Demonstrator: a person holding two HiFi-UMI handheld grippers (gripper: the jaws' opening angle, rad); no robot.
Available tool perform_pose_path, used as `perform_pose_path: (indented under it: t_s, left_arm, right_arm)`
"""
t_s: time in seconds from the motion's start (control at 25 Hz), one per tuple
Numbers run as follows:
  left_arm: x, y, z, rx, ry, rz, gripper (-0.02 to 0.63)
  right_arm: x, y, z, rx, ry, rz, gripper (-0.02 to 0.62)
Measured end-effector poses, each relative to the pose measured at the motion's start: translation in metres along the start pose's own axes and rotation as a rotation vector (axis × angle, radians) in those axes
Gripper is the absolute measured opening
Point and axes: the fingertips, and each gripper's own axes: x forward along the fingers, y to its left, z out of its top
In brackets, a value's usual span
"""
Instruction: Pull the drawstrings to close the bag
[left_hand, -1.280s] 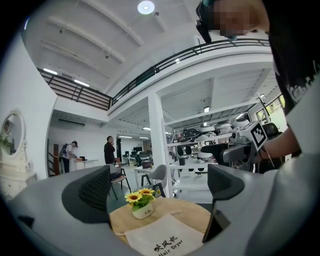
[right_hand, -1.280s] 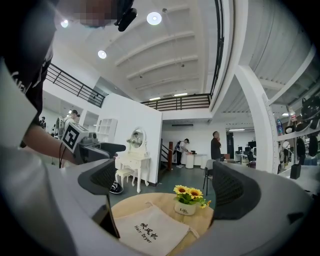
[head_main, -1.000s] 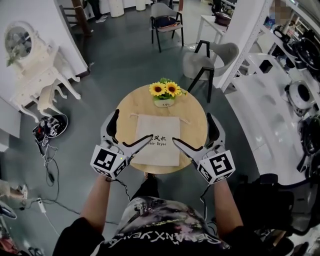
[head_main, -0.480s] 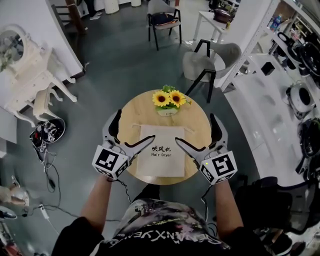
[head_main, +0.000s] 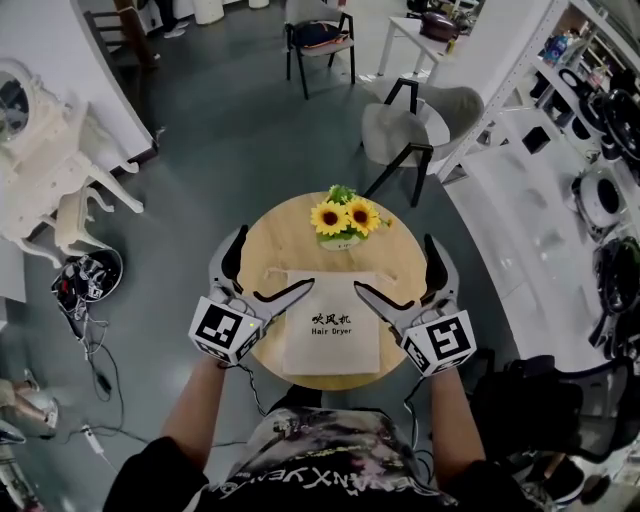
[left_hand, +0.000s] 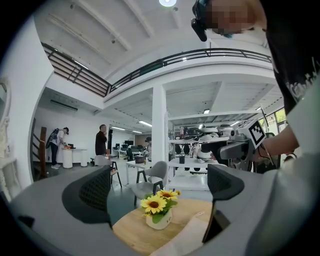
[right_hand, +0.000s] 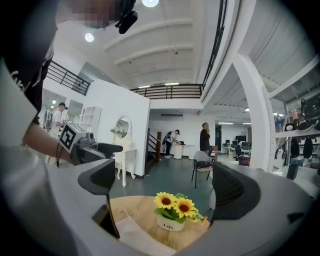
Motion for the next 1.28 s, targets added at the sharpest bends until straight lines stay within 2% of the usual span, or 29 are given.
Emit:
perform_pose_path:
  t_s: [0.32, 0.56, 0.84, 1.28]
  left_arm:
    - [0.018, 0.020, -0.015, -0.028, 0.011, -0.048, 0.586]
    - [0.025, 0.027, -0.021, -0.032, 0.018, -0.052, 0.586]
    - [0.037, 0.031, -0.024, -0.027, 0.033, -0.028, 0.585]
    - [0.058, 0.032, -0.023, 0.018, 0.077, 0.052, 0.586]
  right_arm:
    - [0.025, -0.006, -0.007, 0.005, 0.035, -0.039, 0.584]
    - [0.032, -0.010, -0.013, 0.006, 0.048, -0.042, 0.584]
    - [0.037, -0.023, -0.019, 0.014, 0.048, -0.021, 0.584]
    - [0.043, -0.058, -0.028, 0.016, 0.044, 0.058, 0.586]
